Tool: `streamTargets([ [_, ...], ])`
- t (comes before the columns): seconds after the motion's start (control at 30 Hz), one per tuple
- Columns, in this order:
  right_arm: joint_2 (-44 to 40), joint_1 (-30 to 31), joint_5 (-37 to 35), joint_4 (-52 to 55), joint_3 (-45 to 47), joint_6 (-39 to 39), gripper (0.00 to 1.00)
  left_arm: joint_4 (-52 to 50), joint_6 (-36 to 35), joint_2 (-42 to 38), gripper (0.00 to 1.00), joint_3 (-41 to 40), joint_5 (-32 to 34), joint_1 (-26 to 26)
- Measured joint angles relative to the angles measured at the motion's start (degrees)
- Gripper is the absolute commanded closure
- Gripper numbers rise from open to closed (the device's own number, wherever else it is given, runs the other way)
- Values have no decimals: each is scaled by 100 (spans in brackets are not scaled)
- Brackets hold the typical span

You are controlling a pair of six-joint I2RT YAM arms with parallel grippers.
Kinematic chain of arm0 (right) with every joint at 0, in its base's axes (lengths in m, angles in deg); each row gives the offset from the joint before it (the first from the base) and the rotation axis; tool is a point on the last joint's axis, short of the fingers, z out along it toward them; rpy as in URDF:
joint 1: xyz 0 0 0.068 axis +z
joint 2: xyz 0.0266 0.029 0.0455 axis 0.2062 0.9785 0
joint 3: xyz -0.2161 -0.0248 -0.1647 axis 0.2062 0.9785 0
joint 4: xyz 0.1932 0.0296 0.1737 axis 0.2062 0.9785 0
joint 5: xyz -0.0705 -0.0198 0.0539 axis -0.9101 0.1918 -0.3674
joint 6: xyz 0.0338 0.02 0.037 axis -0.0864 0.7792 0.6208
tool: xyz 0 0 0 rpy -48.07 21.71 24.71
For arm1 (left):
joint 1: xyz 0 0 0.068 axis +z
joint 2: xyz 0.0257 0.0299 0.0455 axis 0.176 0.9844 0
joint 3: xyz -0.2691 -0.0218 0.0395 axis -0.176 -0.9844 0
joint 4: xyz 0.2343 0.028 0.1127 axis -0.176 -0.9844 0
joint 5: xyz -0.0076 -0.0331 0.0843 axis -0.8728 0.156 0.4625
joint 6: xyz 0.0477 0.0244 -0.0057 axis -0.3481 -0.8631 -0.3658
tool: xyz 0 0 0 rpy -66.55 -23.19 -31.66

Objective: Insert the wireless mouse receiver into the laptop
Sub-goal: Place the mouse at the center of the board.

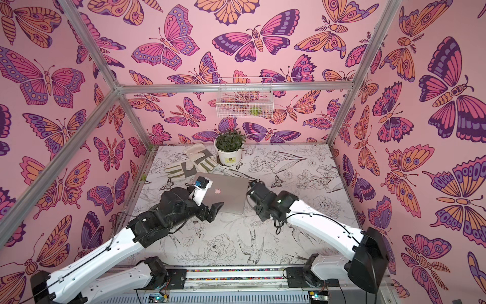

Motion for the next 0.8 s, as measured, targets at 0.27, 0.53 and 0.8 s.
streamTargets([
  [0.27, 1423, 1102, -2026, 57, -4, -304, 77, -361, 155, -507, 1, -74, 138, 225],
  [0.53, 1961, 1493, -2503, -238, 291, -155, 74, -605, 181, -798, 1, -162, 210, 345],
  [0.8, 2658, 1650, -2568, -332, 297, 232, 61, -640, 181, -721, 1, -162, 221, 411],
])
